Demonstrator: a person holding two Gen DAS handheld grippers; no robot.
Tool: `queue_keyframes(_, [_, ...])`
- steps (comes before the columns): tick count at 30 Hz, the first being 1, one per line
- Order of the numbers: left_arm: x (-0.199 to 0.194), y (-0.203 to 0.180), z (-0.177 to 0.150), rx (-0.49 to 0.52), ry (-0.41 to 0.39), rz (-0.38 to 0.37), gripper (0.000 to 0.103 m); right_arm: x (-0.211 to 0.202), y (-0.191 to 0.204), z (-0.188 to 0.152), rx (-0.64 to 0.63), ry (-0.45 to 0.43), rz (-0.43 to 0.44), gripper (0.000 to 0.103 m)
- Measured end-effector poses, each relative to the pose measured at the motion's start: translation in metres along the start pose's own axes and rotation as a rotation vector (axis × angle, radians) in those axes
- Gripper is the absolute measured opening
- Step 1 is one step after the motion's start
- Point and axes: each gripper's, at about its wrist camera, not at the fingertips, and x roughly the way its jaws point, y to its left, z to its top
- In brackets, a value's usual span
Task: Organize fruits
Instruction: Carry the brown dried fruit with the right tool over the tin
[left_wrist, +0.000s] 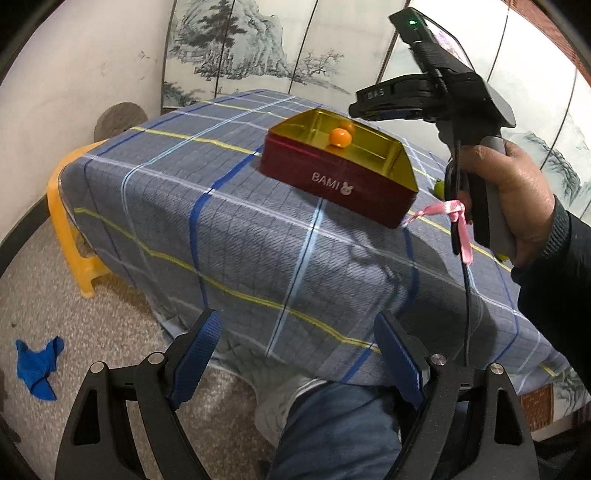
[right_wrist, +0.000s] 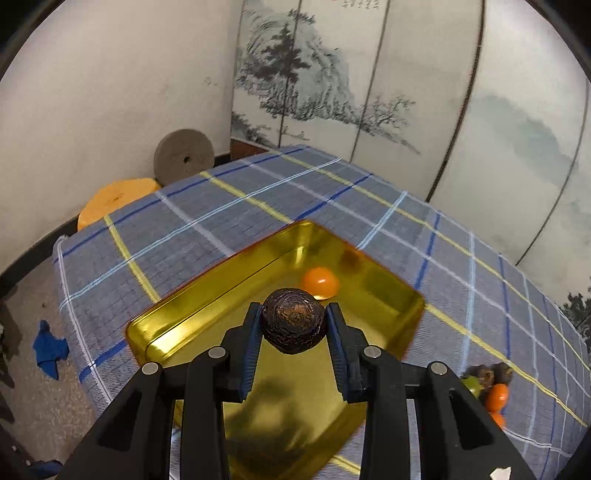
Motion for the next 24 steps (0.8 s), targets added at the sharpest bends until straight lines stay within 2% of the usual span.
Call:
queue_keyframes(7, [0.007,0.005,0.000,-0.010,0.019,0.004,0.085,0.020,0.020,-0.012,-0.021,0.047,0.023,0.031])
queue_keyframes(24, [0.016,0.010,-0.001,-0.019,0.038,0.007,0.085,0.049,0.023,-0.025,-0.005,0.137,0.050,0.032])
